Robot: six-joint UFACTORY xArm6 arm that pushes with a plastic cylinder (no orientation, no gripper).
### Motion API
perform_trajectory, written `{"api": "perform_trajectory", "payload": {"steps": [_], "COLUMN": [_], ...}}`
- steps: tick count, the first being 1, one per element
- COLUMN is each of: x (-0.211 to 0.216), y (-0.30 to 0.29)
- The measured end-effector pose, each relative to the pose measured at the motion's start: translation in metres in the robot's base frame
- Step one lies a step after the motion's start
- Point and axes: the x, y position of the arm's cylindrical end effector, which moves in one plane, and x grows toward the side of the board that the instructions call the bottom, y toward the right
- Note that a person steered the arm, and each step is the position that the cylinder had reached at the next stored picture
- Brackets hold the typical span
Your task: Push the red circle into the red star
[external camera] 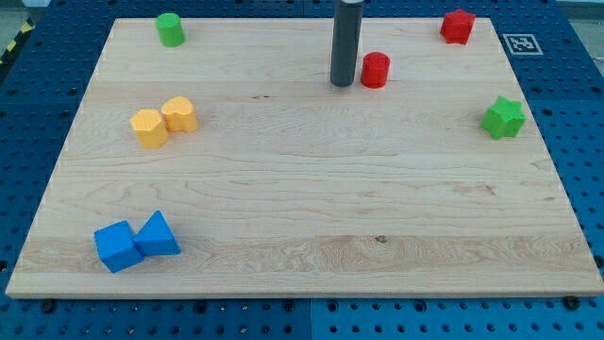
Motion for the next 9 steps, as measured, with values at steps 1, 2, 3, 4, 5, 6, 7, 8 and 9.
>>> {"api": "perform_trajectory", "payload": {"steps": [1,2,3,4,5,6,7,8,9], "x": [-0.018,-0.051,-0.064,-0.044,-0.036,-0.057,-0.071,-0.076,-0.054], "y": [0.027,0.034,0.045,0.041,0.058,0.089,0.101,0.117,0.121]}}
